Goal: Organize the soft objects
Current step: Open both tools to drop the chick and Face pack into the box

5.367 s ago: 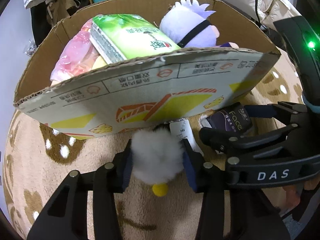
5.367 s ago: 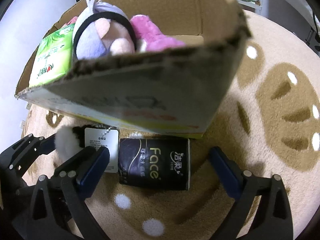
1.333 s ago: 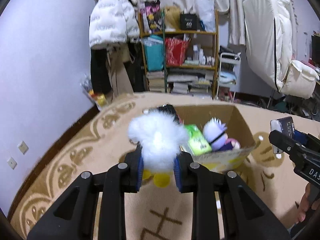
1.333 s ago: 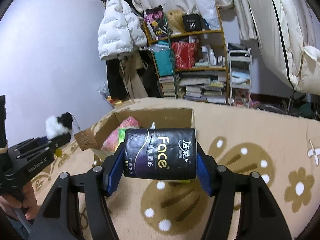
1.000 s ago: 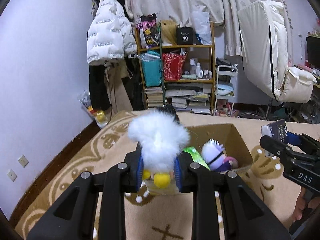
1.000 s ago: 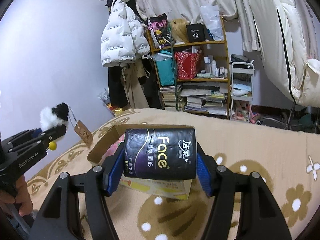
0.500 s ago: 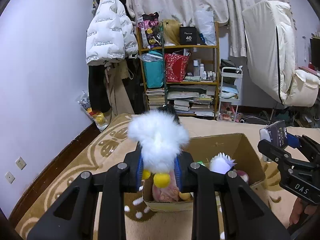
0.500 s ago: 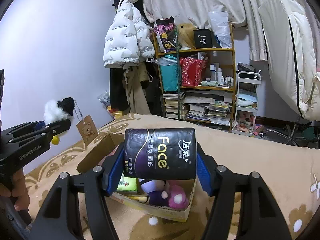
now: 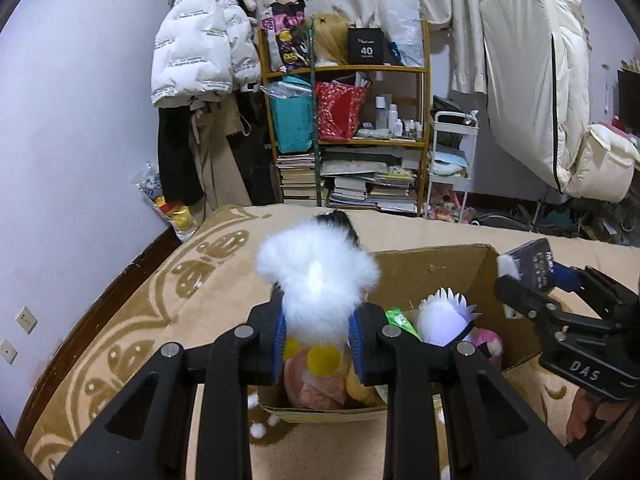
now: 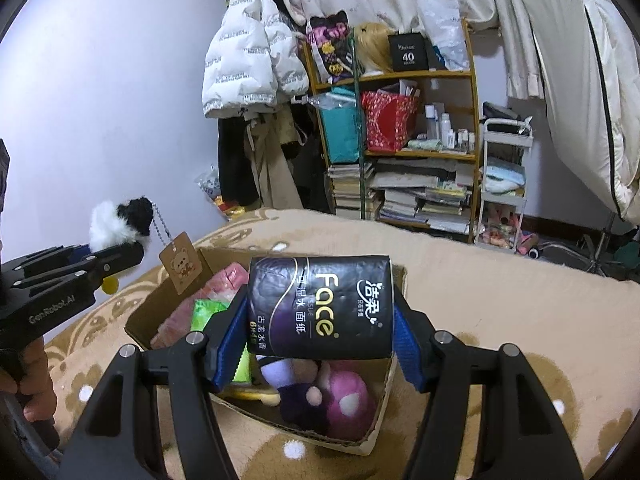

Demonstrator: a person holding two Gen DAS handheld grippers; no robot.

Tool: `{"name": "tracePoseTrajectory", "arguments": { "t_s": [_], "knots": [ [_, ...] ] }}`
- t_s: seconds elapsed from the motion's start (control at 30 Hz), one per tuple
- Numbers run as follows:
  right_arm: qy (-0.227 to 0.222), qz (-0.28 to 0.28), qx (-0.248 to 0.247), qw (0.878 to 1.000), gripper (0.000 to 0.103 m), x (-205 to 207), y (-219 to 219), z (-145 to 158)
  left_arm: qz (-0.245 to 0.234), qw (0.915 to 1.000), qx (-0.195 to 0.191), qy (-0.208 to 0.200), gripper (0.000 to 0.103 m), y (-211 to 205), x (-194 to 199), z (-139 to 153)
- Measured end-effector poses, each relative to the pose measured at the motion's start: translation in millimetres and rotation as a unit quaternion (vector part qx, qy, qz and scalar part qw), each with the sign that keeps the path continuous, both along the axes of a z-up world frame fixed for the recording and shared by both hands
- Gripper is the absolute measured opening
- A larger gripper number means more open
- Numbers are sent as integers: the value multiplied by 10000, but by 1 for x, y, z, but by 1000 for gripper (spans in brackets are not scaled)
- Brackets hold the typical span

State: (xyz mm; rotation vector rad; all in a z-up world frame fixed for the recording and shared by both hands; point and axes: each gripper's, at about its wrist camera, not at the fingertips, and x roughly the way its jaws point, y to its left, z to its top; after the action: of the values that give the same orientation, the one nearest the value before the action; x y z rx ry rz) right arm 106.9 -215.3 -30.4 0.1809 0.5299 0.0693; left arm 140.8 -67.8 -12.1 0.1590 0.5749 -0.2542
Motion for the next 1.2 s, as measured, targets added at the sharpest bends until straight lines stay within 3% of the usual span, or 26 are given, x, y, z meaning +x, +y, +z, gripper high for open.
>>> {"name": "tracePoseTrajectory", "arguments": {
  "t_s": [0.43,0.53,0.57,0.6,0.67,0.77,0.9,1.0,1.2],
  "knots": [
    [249,13,91,9996,68,5,-5,-17,-401,9985,188,332,30,-25,2,-24],
    [296,23,79,9995,68,5,-5,-17,-332,9981,220,460,42,-24,5,-31],
    [310,27,86,9995,69,5,-6,-18,-307,9981,223,480,53,-23,5,-32],
    [321,38,96,9994,69,5,-6,-19,-275,9983,222,469,57,-22,5,-33],
    [344,50,84,9994,70,4,-6,-20,-204,9983,248,481,61,-19,5,-35],
    [312,24,82,9995,79,2,-6,-19,-87,9984,272,494,74,-15,4,-34],
    [279,0,115,9995,82,1,-7,-15,24,9985,378,400,87,-10,-2,-31],
    [231,-58,174,9996,94,-3,-9,-11,91,9987,341,380,92,-6,-4,-25],
    [109,-74,240,9996,103,-13,-10,1,211,9984,340,405,95,1,-14,-17]
  ]
}}
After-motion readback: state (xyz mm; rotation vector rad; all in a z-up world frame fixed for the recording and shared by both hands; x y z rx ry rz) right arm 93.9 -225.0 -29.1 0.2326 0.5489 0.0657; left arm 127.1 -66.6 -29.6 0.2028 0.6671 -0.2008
